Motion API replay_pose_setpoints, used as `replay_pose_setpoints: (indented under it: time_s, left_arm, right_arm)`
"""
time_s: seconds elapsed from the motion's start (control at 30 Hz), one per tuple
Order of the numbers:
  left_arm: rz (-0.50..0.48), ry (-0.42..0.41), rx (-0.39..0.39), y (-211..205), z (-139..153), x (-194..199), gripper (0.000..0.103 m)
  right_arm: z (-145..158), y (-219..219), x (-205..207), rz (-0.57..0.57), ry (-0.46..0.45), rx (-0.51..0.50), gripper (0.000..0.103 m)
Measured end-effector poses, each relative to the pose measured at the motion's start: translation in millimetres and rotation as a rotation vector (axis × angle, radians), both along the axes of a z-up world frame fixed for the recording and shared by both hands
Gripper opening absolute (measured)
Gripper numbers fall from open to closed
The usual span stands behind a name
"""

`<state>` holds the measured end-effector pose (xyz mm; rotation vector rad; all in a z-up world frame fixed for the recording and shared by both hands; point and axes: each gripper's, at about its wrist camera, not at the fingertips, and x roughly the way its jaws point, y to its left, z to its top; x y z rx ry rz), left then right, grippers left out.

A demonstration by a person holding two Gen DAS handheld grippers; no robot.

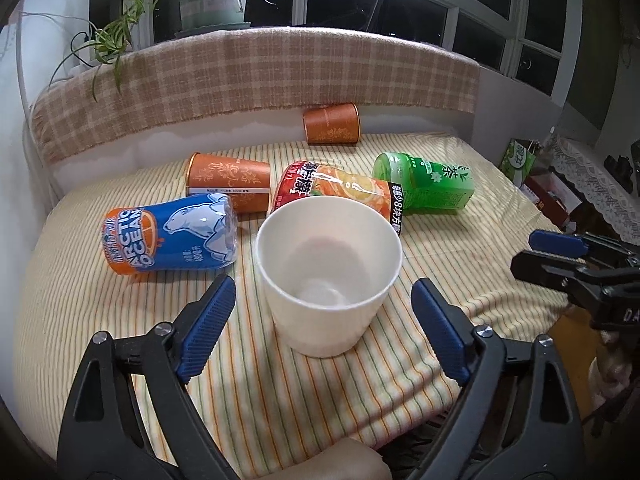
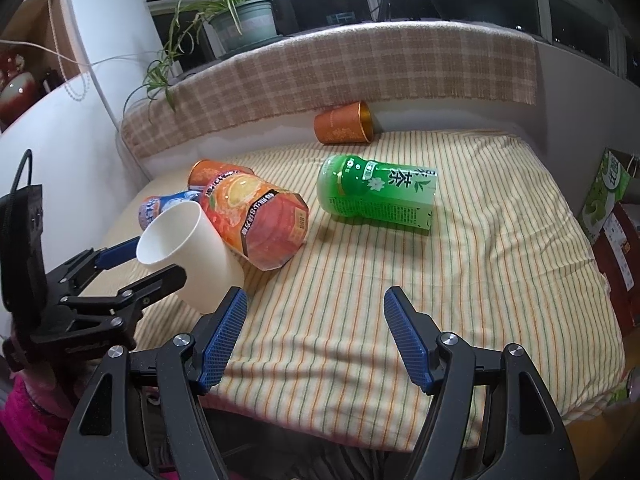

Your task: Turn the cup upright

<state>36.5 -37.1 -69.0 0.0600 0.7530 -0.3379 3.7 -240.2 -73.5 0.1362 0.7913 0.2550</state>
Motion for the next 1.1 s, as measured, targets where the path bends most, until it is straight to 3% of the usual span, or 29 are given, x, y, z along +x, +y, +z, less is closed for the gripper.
replay_pose_setpoints:
  time_s: [0.2,0.43,0.53,0.63,1.1]
  left_arm:
    - [0.021,-0.045,0.03,11,11,-21,0.092]
    - [0.128,-0.207,0.037,32,50,-51,0.092]
    - [0.167,-0.264,0.01,41,67,-61,0.101]
    - [0.207,-0.322,-0.014,45,82,-71,0.102]
    - [0.243,-0.361,-0.003,42,91,-81,0.103]
  right_arm:
    - [11,3,-6,-0.015,-0.061,-0.027,0.071]
    - [28,7,-15,-0.043,-0.15,-0.052,0.079]
    - [37,9,-21,-0.06,-0.2,-0.068,0.08]
    - [45,10,-26,-0.078,-0.242,-0.082,0.082]
    - [49,10,-37,-0.161,-0.349,-0.146,0.087]
